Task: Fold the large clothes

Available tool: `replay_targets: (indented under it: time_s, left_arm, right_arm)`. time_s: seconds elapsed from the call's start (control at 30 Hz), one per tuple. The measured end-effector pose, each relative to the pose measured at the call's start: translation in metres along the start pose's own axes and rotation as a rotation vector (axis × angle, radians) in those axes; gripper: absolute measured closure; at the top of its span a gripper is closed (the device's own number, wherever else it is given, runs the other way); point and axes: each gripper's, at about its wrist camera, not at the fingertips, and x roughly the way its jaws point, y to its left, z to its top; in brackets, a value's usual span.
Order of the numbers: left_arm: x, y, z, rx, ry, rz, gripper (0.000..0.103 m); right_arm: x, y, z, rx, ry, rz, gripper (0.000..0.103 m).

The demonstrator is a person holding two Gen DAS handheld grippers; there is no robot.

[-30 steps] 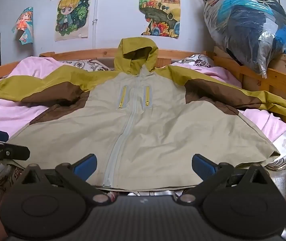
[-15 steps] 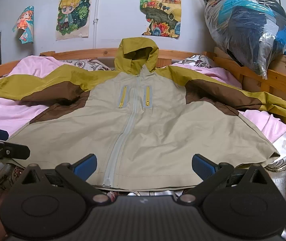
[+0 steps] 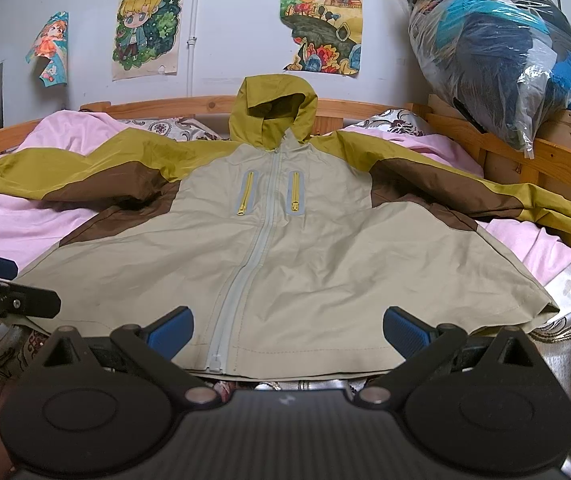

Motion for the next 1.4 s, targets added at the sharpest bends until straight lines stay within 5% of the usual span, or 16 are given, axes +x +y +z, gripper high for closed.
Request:
replay_targets:
  time_s: [1.4]
  left_arm:
    - [0.0025,-0.0022,0.0004,0.012,0.002,0.000,0.001]
  right_arm:
    - [0.0007,-0.0012,0.0015,-0.001,0.006,0.003,0.000]
